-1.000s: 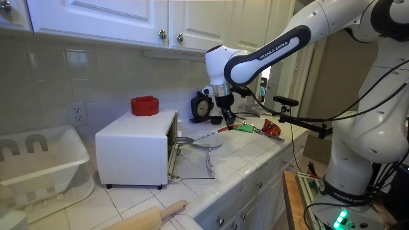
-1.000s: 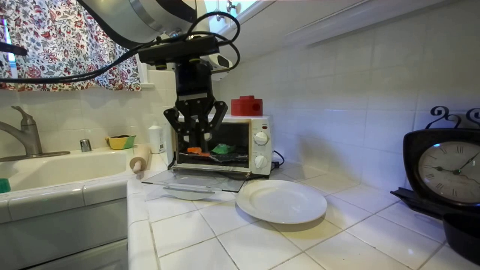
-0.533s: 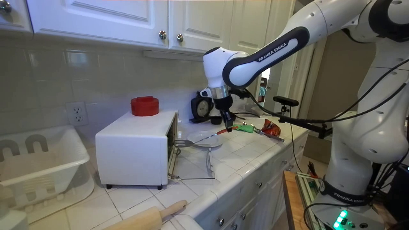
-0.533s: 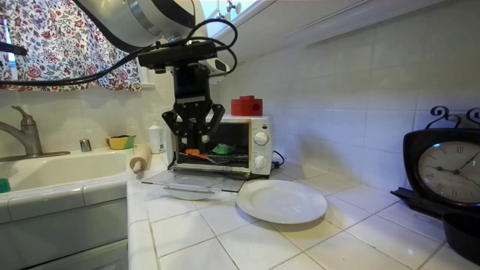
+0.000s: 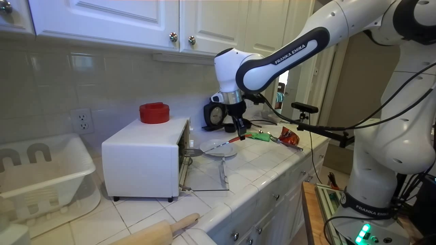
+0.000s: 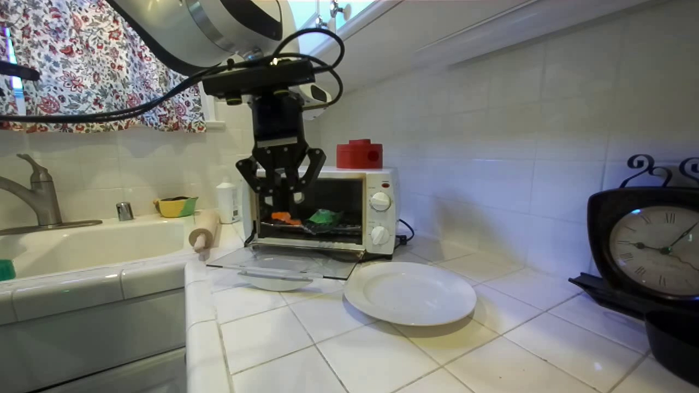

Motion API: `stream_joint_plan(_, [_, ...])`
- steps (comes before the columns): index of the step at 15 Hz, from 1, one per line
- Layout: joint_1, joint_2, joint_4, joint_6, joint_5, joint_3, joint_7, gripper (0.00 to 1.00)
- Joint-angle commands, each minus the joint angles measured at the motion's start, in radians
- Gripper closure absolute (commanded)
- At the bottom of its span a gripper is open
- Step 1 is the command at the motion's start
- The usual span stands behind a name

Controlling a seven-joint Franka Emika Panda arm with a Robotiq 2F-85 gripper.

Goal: Pick up the spatula, use it to pick up the green object from the oven, place the green object on the plate and the place the spatula back down

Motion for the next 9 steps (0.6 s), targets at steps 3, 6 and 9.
stream_joint_plan(3, [0.004, 0.057, 0.070, -0.052, 0.027, 0.007, -0.018, 0.95])
stream_joint_plan(6, [0.007, 0.084, 0.104, -0.067, 0.036, 0.015, -0.021, 0.95])
stream_joint_plan(9, [0.009, 0.107, 0.139, -0.090, 0.046, 0.024, -0.029, 0.95])
